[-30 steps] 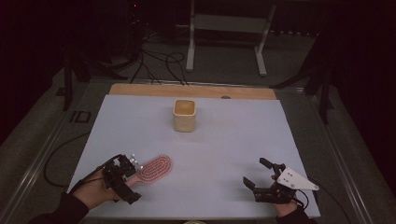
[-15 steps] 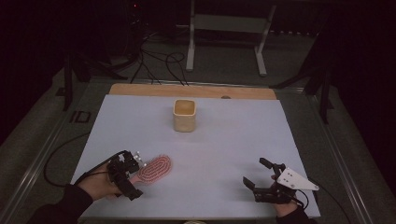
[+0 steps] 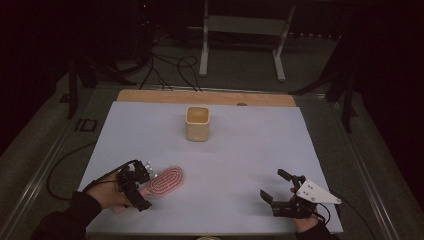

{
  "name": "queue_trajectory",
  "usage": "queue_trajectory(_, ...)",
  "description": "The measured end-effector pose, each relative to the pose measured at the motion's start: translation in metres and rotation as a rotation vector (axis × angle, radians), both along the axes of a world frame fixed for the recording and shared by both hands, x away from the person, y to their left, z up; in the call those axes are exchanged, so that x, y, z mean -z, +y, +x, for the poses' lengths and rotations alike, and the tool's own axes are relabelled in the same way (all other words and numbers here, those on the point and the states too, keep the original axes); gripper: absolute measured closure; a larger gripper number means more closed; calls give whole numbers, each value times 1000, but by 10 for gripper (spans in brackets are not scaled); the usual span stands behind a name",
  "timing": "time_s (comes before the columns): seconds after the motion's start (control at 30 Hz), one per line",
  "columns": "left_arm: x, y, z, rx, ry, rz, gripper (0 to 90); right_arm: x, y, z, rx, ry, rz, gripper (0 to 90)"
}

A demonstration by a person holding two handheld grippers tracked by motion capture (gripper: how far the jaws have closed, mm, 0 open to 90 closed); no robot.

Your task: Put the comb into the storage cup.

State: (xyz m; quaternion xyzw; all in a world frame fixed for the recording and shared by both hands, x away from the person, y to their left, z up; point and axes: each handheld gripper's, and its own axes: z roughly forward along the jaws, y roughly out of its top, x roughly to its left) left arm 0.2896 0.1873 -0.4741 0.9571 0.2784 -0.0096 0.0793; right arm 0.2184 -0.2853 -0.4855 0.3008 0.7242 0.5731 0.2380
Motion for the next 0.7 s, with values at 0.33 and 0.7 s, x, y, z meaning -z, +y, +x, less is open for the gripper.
queue_trajectory(0.33, 1, -3, 3, 10, -4, 28, 338, 0, 0, 0, 1, 3, -3, 83)
queue_trajectory(0.7, 5, -9, 7, 16, 3, 77, 560, 0, 0, 0, -1, -1, -3, 83)
